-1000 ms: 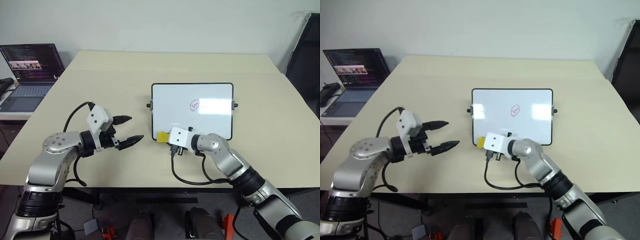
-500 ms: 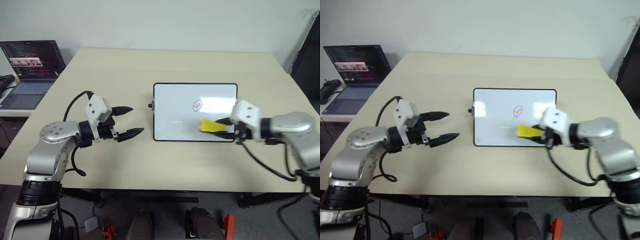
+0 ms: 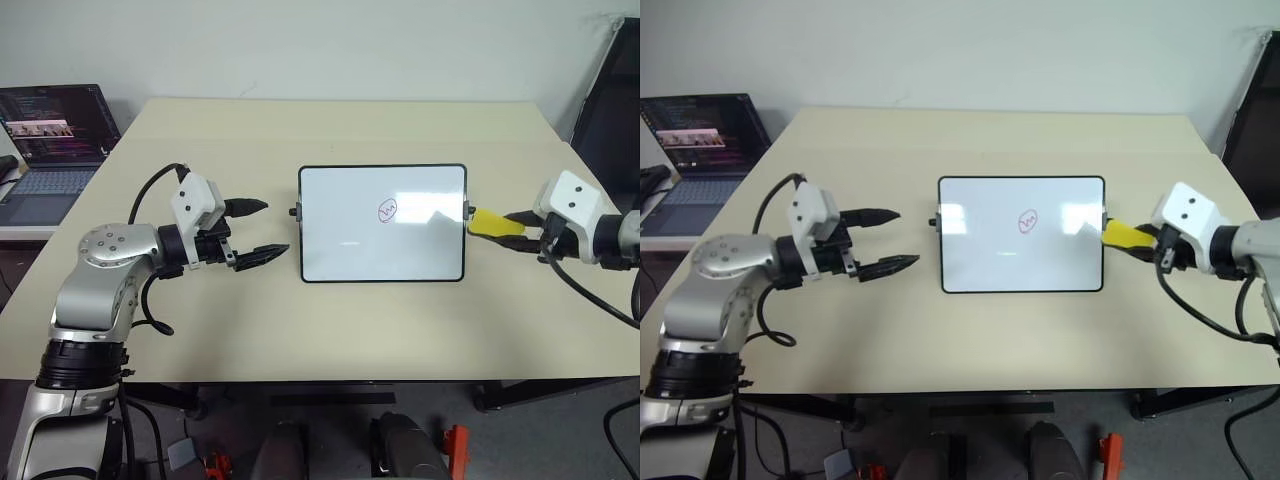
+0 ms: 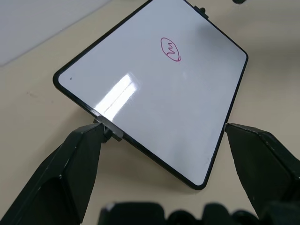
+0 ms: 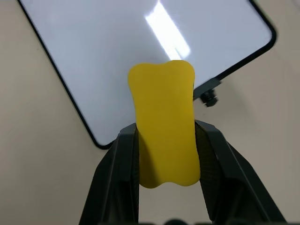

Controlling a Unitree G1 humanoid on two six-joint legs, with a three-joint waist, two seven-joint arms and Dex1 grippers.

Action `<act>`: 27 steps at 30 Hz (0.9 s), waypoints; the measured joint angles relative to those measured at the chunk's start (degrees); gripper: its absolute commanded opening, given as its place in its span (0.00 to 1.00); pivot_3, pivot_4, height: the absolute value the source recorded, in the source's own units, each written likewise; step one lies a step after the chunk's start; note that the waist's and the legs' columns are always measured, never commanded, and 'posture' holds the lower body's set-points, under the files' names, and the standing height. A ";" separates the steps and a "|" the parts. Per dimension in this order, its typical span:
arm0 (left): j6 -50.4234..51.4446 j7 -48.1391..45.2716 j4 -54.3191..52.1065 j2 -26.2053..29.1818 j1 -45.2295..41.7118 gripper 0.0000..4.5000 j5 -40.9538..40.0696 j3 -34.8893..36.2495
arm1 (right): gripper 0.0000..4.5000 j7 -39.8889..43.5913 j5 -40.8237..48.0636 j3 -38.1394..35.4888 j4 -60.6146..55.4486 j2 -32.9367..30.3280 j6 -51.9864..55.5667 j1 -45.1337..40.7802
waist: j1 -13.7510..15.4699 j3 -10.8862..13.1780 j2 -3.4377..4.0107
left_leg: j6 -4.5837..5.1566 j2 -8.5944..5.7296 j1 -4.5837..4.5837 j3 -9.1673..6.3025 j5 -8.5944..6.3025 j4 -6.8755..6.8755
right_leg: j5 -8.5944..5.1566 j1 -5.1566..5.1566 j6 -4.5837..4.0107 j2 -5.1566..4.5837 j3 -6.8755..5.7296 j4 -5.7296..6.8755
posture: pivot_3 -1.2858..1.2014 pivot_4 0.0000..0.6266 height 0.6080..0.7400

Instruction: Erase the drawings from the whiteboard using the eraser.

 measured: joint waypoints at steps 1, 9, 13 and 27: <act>-0.05 0.02 0.18 0.00 -0.02 1.00 0.17 0.00 | 0.29 -0.05 0.00 0.00 0.26 0.06 -0.26 -0.43 | 0.02 0.00 0.00 | 0.00 0.00 0.00 0.00 0.00 0.00 | 0.00 0.00 0.01 0.00 -0.01 0.00 | 0.52 0.24 1.00; -0.88 0.45 1.46 -0.02 -0.24 1.00 1.24 0.00 | 0.29 -0.08 0.01 0.34 2.03 0.77 -0.48 -2.13 | 0.06 0.00 0.00 | 0.00 0.00 -0.01 -0.01 0.00 0.00 | -0.01 0.00 0.01 -0.01 -0.01 0.00 | 0.52 0.24 1.00; -1.31 0.64 1.66 -0.07 -0.75 1.00 1.69 0.00 | 0.29 0.04 0.09 0.48 2.49 1.23 -0.47 -3.63 | 0.06 0.01 0.01 | 0.00 0.00 -0.01 -0.01 0.00 0.00 | -0.01 0.00 0.01 -0.01 0.00 0.01 | 0.52 0.24 1.00; -2.24 1.16 2.53 -0.35 -1.31 1.00 2.13 -0.01 | 0.29 -0.64 0.78 2.70 2.65 7.37 -0.45 -7.81 | -0.29 0.01 0.01 | -0.01 0.01 0.03 0.00 0.00 0.00 | 0.00 0.00 0.00 0.00 0.01 0.07 | 0.52 0.24 1.00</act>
